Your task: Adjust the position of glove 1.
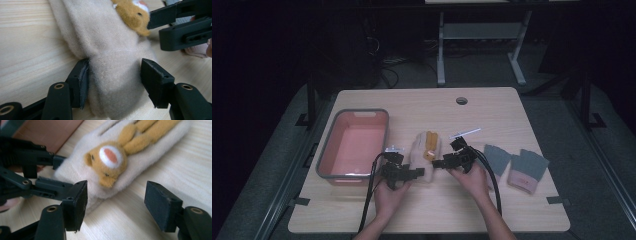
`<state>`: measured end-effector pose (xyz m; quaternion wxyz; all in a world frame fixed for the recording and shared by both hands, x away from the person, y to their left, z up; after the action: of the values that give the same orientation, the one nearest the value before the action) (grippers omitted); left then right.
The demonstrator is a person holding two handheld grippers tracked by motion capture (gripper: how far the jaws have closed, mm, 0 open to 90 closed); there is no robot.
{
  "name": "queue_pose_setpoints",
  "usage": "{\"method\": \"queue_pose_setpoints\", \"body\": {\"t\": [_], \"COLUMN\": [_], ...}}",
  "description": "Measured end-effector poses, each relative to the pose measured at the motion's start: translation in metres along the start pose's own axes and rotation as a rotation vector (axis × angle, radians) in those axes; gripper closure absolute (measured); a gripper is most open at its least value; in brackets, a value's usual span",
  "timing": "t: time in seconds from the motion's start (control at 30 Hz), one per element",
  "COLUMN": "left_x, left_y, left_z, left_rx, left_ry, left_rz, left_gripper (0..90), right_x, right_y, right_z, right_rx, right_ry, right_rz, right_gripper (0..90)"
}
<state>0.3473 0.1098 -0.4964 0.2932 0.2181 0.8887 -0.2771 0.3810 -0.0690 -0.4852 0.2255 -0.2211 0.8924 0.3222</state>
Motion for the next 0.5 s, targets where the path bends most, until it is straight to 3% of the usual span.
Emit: {"method": "queue_pose_setpoints", "body": {"t": [0.3, 0.5], "left_x": [-0.003, -0.004], "left_y": [-0.017, -0.03], "left_z": [0.012, 0.022], "left_rx": [0.051, 0.073], "left_ry": [0.008, 0.012], "left_rz": [0.026, 0.032], "left_gripper": [43.7, 42.8], "right_x": [0.005, 0.013], "right_y": [-0.003, -0.011], "right_z": [-0.011, -0.02], "right_rx": [0.031, 0.038], "right_ry": [0.001, -0.007], "right_rz": [0.011, 0.058], "right_gripper": [36.4, 36.4]}}
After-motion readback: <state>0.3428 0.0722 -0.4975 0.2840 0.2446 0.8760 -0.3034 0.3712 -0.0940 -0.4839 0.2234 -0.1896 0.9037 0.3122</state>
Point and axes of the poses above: each handheld gripper's, and its own axes: z roughly forward along the jaws, x roughly out of its underside, y roughly to its left, the point moved 5 cm from there along z, roughly forward along the jaws, and after that the axes turned 4 degrees about z, right-handed, at the moved point
